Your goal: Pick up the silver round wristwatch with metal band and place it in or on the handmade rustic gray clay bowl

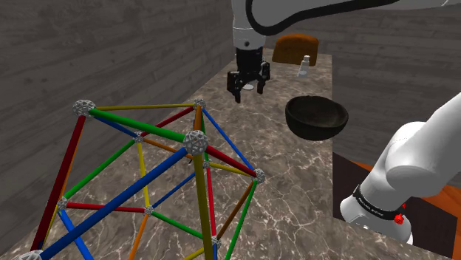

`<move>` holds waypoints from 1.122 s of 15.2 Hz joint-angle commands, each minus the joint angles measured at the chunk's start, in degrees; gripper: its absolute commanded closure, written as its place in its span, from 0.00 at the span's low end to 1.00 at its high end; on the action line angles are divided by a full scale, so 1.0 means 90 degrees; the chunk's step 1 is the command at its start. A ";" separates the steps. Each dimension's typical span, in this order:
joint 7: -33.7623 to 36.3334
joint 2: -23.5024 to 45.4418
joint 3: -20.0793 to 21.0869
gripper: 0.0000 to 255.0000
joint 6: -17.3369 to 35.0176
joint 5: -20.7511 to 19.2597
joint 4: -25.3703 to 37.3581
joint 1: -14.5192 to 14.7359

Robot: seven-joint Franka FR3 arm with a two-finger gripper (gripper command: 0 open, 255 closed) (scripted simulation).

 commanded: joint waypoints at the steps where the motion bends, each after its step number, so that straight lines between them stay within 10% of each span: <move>1: 0.0262 0.0535 0.0169 0.00 -0.0047 -0.0053 0.0486 0.0065; 13: 0.1578 0.3829 0.0708 0.00 -0.0755 -0.0740 0.3867 0.0879; 17: 0.1590 0.3834 0.0698 0.00 -0.0497 -0.0735 0.3606 0.0883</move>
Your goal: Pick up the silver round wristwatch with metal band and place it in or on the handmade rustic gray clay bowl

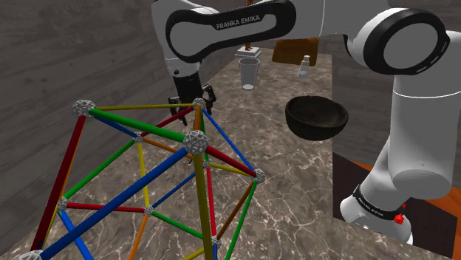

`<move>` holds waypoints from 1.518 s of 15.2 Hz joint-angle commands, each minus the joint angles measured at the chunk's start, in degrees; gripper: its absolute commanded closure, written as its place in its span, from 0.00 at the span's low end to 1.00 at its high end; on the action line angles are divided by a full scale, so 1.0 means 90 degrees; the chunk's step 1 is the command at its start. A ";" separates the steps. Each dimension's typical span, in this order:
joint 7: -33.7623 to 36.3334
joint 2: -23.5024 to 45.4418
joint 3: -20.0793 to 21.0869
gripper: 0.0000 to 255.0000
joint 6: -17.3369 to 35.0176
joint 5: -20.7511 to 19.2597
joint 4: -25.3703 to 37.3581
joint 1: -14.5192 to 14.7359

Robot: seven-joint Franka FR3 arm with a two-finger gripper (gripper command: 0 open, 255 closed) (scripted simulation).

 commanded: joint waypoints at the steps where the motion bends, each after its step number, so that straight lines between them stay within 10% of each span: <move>1: 0.0011 -0.0016 0.0001 0.00 0.0172 0.0005 -0.0188 -0.0005; 12: 0.0011 -0.0057 -0.0002 0.00 0.0495 0.0013 -0.0551 -0.0029; 13: 0.0011 -0.0057 -0.0002 1.00 0.0495 0.0013 -0.0551 -0.0029; 23: 0.0011 -0.0065 0.0001 1.00 0.0414 0.0017 -0.0477 -0.0026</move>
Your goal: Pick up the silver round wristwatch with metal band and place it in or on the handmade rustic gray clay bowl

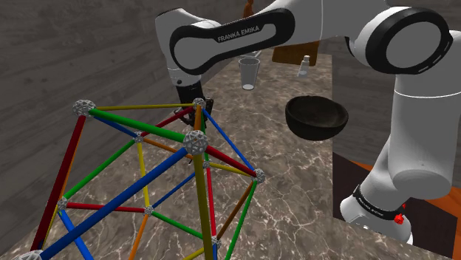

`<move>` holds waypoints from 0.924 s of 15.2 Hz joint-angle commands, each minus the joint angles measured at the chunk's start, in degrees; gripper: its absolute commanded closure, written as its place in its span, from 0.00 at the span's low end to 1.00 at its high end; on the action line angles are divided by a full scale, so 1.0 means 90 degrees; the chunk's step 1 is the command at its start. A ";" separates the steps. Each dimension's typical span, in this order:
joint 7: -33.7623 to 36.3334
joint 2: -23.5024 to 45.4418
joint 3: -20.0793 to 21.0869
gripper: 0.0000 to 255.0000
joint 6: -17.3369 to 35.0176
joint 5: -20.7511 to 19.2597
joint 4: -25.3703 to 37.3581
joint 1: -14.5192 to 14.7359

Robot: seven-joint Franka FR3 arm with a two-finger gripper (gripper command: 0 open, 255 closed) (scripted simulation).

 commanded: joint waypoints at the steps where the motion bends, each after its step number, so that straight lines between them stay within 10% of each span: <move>1: 0.0005 0.0005 0.0004 1.00 -0.0135 0.0000 0.0142 0.0011; 14: 0.0031 0.0098 0.0028 1.00 -0.1295 -0.0022 0.1395 0.0107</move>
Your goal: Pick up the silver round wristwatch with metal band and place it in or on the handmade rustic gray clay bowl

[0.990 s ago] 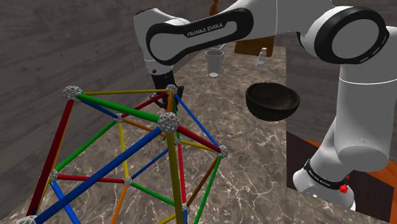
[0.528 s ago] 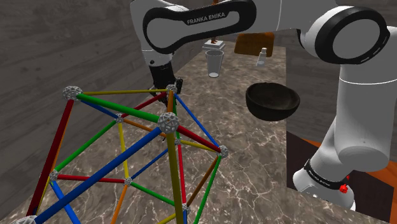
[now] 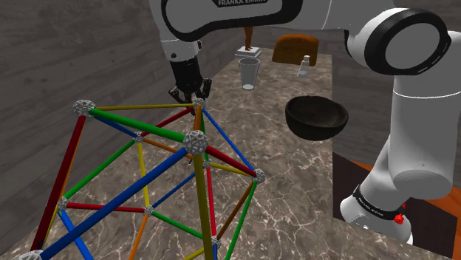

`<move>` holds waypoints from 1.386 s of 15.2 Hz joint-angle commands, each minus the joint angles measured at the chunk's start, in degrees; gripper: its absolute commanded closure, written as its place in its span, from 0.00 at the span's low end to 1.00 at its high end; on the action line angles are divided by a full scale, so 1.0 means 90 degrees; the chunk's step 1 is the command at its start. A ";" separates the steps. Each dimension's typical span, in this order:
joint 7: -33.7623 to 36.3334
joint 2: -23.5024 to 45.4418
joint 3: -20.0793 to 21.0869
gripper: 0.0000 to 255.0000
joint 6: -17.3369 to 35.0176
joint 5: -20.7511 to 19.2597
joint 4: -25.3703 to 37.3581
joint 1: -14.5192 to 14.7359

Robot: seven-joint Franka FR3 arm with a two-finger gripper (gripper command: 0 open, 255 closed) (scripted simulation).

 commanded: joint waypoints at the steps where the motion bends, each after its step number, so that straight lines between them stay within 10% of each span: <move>1: 0.0009 0.0051 0.0003 1.00 -0.0213 -0.0015 0.0259 0.0028; 18: 0.0094 0.1034 -0.0018 1.00 -0.2242 -0.0330 0.3267 0.0515; 21: -0.0101 -0.0426 0.0066 1.00 -0.1419 0.0105 0.1006 -0.0119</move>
